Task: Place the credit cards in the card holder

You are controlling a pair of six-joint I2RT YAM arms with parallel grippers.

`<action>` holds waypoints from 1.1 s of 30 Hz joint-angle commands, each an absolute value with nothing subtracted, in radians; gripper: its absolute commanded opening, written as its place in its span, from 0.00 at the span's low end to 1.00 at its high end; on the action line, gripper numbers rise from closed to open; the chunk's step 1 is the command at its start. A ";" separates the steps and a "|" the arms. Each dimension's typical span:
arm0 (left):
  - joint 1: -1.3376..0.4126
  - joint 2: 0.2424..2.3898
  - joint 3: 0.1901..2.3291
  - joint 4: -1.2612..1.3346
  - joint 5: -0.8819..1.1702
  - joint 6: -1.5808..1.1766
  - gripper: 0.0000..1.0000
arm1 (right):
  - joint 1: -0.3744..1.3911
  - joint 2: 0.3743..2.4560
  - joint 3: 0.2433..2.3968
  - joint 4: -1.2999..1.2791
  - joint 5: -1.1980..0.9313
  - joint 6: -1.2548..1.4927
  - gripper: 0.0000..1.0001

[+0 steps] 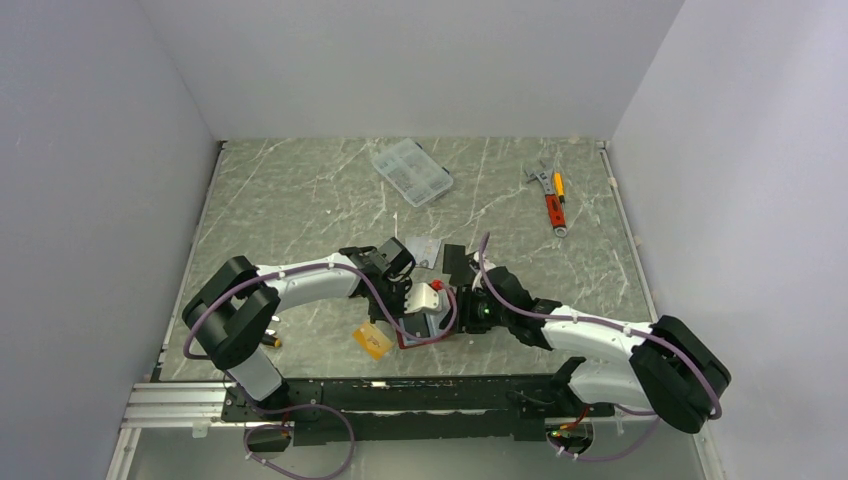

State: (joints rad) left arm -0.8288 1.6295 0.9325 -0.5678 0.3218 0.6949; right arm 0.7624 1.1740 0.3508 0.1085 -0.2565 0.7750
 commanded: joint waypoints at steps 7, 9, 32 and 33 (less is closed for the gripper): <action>-0.817 1.596 0.984 -0.619 0.394 0.698 0.00 | 0.800 1.080 0.365 0.122 -0.043 0.790 0.06; -0.802 1.600 0.997 -0.629 0.413 0.696 0.00 | 0.801 1.039 0.367 0.117 -0.033 0.783 0.00; -0.296 1.576 1.029 -0.340 1.062 0.255 0.00 | 0.809 0.758 0.871 -0.152 -0.309 0.611 0.00; -0.296 1.572 1.028 -0.316 1.098 0.234 0.00 | 0.809 0.754 0.868 -0.130 -0.305 0.618 0.00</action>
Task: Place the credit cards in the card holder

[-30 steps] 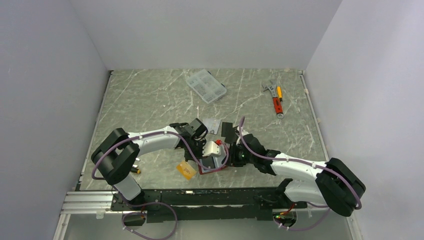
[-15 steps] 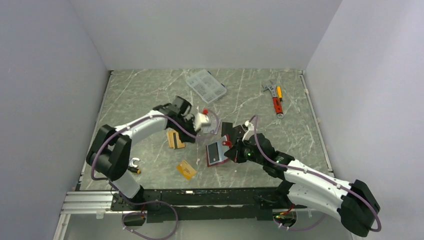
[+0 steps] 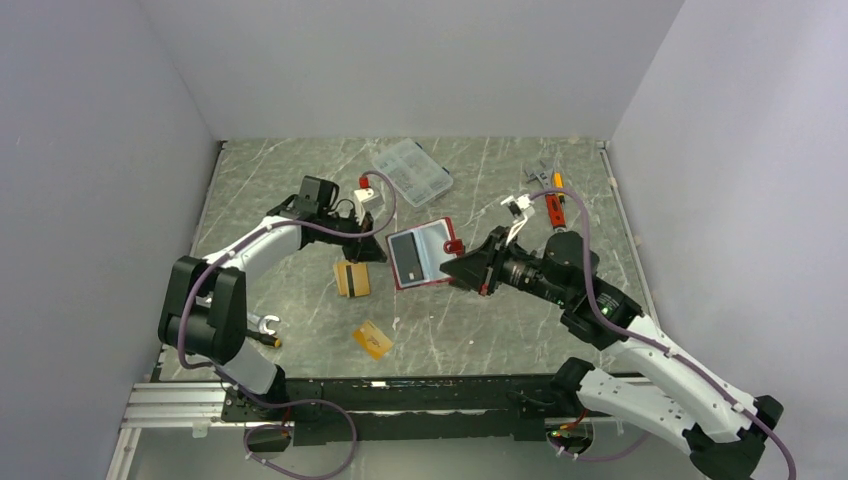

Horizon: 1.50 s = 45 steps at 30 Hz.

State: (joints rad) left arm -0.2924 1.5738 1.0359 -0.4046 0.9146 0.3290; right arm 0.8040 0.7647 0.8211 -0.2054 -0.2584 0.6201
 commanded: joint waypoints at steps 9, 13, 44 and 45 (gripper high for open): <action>-0.392 1.382 1.007 -0.300 1.306 0.177 0.00 | 0.807 0.814 0.698 0.106 -0.215 0.712 0.00; -0.433 1.365 1.020 -0.421 1.313 0.284 0.00 | 0.806 0.852 0.657 0.184 -0.212 0.742 0.00; -0.705 1.805 1.170 -0.620 0.693 0.528 0.00 | 0.673 1.210 0.326 0.400 -0.533 0.882 0.00; -0.715 1.833 1.184 -0.624 0.678 0.529 0.00 | 0.667 1.229 0.300 0.426 -0.538 0.890 0.00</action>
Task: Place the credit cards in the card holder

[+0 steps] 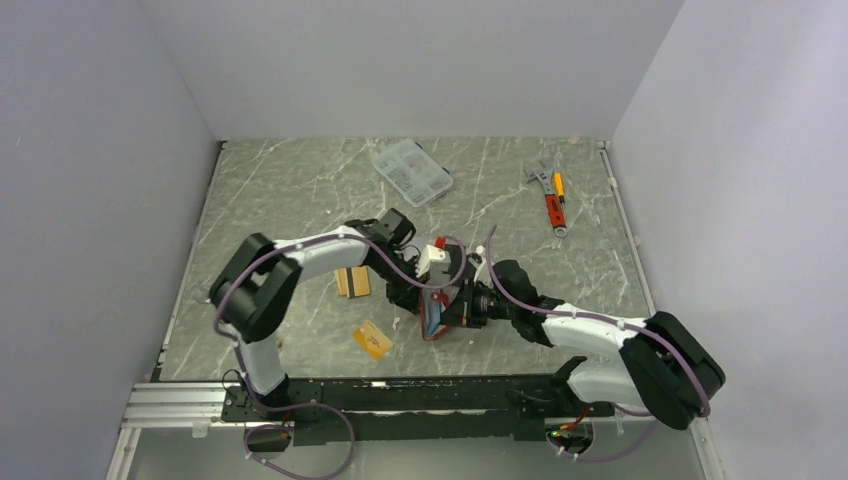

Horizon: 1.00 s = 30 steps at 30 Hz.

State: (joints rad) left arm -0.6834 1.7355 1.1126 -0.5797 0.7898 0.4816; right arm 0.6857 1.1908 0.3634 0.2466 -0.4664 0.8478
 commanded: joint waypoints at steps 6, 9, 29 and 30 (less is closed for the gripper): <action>-0.776 1.885 1.245 -0.643 0.618 0.540 0.00 | 0.595 1.348 0.229 0.536 -0.620 0.904 0.01; -0.799 1.892 1.279 -0.661 0.614 0.543 0.00 | 0.577 1.383 0.262 0.433 -0.612 0.855 0.16; -0.892 1.926 1.413 -0.770 0.641 0.582 0.00 | 0.612 1.071 0.329 -0.109 -0.184 0.799 0.47; -0.893 1.925 1.410 -0.769 0.640 0.584 0.00 | 0.613 1.049 0.332 -0.120 -0.164 0.802 0.46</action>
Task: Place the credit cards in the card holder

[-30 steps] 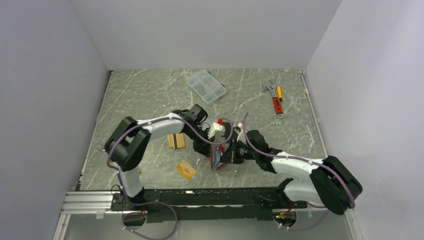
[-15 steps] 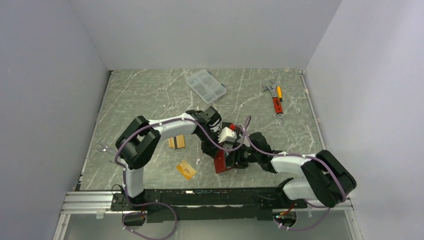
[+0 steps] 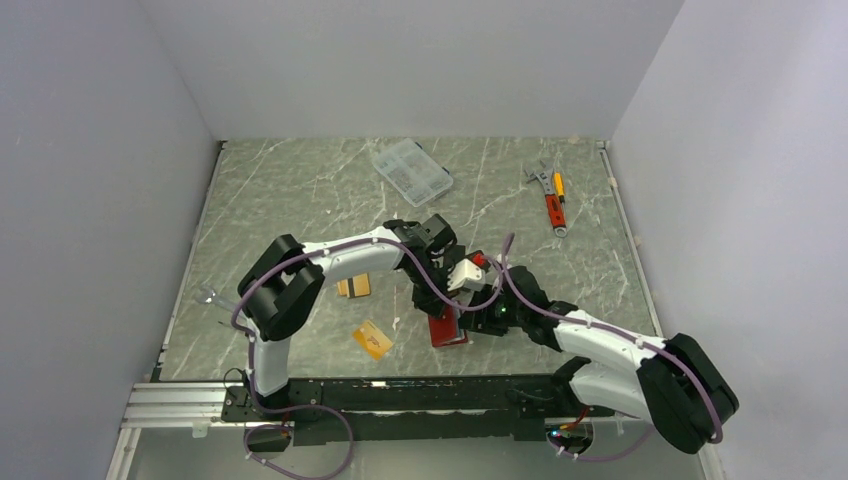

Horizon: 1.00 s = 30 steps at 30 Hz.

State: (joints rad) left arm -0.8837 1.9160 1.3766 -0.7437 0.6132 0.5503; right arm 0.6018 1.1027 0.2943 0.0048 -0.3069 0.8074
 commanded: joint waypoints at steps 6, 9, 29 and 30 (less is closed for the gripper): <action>-0.911 1.929 1.400 -0.763 0.622 0.599 0.00 | 0.614 1.019 0.342 -0.147 -0.093 0.809 0.42; -0.924 1.950 1.414 -0.768 0.602 0.609 0.00 | 0.613 1.024 0.345 -0.148 -0.076 0.812 0.40; -0.981 1.989 1.391 -0.739 0.463 0.632 0.00 | 0.554 0.887 0.199 0.183 -0.393 0.858 0.00; -0.983 1.989 1.386 -0.738 0.460 0.631 0.00 | 0.548 0.909 0.195 0.215 -0.425 0.861 0.00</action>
State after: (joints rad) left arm -0.9668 1.9751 1.4048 -0.7410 0.4808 0.6098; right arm 0.5613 0.8692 0.2127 0.0517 -0.2958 0.8478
